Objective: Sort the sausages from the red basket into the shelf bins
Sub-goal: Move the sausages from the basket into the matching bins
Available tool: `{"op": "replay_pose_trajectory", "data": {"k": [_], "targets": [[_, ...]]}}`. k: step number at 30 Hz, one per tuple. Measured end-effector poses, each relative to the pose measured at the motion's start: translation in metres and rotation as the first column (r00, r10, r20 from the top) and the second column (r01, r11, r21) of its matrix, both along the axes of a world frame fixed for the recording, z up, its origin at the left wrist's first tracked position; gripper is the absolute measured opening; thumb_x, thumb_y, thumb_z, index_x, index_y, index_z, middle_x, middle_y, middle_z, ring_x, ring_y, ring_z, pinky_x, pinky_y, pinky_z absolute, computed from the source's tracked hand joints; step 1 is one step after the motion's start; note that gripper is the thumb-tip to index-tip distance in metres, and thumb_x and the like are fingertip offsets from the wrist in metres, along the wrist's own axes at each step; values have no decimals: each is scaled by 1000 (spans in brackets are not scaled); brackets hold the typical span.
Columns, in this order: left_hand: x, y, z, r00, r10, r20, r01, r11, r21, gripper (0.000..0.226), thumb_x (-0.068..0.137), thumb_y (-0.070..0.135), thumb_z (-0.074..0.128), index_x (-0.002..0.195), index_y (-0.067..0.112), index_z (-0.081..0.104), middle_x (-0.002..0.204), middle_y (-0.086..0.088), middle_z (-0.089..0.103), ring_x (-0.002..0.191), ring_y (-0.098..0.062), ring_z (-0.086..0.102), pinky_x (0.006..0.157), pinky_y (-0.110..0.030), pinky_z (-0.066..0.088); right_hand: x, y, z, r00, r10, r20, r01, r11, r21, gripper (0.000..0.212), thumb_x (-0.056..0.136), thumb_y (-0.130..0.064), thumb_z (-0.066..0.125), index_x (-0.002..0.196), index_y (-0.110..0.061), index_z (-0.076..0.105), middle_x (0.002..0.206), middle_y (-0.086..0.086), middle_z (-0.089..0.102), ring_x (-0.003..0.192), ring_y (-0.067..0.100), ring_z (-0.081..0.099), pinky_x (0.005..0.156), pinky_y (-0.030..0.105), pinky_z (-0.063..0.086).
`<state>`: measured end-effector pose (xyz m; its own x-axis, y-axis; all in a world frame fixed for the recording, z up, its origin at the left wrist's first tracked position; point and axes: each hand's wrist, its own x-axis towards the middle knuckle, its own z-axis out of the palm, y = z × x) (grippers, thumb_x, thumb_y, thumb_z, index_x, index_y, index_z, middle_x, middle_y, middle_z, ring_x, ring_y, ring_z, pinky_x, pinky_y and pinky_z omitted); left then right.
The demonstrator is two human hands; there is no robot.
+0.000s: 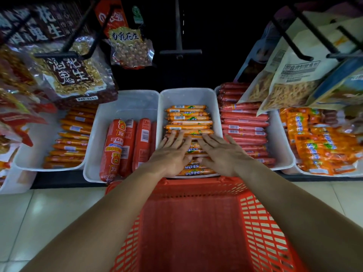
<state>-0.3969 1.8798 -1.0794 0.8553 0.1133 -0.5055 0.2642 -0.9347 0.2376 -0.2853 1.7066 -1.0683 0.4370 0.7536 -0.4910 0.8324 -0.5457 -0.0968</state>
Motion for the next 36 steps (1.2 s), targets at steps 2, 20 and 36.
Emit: {"op": "replay_pose_trajectory", "data": {"k": [2, 20, 36], "targets": [[7, 0, -1, 1000, -7, -25, 7, 1000, 16, 67, 106, 51, 19, 154, 29, -21, 156, 2, -37, 146, -21, -31, 122, -41, -11, 1, -2, -1, 1000, 3, 10, -3, 1000, 10, 73, 98, -65, 15, 157, -30, -9, 164, -7, -15, 151, 13, -15, 120, 46, -10], [32, 2, -18, 970, 168, 178, -166, 986, -28, 73, 105, 43, 34, 158, 25, -13, 163, 2, -25, 149, -20, -25, 121, -40, -8, 12, 13, -4, 985, 40, 166, -41, 999, 2, 72, 100, -59, 15, 159, -20, 0, 167, 1, -1, 153, 19, -8, 121, 51, -9], [51, 7, -27, 903, 382, 198, -360, 923, -136, 69, 106, 42, 34, 159, 28, -7, 163, 5, -25, 148, -31, -25, 122, -45, -3, 43, 28, -9, 958, 52, 282, -47, 999, -22, 86, 95, -69, 17, 157, -13, -5, 166, 9, -6, 151, 24, -17, 120, 53, -11]]}}
